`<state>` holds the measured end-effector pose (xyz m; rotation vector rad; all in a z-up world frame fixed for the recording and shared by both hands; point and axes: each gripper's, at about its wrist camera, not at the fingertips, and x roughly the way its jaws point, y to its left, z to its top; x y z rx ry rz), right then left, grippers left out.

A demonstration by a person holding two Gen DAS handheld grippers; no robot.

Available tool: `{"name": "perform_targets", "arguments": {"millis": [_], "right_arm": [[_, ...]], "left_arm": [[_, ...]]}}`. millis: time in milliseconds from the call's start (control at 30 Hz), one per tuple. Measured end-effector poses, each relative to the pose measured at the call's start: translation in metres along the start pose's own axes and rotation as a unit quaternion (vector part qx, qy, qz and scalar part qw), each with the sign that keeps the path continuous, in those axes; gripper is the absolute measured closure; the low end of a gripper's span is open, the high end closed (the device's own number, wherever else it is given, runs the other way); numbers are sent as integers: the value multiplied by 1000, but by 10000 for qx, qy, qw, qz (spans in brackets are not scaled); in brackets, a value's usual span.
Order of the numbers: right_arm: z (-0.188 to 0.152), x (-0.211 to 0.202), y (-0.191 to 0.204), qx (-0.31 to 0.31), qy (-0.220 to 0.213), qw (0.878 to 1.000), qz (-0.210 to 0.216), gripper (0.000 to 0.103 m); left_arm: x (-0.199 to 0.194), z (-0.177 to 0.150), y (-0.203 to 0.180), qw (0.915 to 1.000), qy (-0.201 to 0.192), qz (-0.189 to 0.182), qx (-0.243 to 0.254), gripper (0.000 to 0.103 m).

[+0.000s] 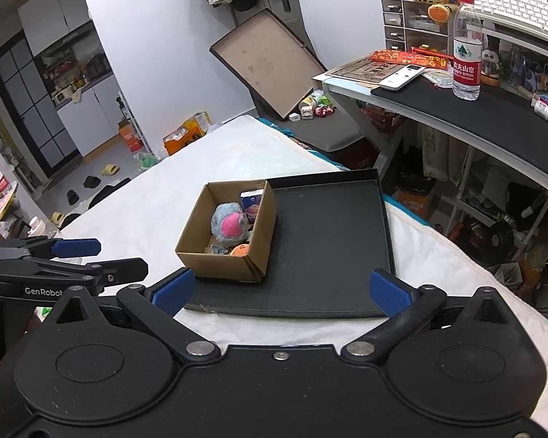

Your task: Organize soft objects

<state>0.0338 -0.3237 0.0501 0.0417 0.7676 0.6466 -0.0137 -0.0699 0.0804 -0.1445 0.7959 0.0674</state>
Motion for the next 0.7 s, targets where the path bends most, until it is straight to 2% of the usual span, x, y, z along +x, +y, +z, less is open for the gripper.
{"name": "perform_targets", "arguments": {"millis": [700], "right_arm": [[-5, 15, -5, 171, 71, 9998, -10, 0]], "left_arm": [[-3, -3, 19, 9997, -63, 151, -167, 8]]}}
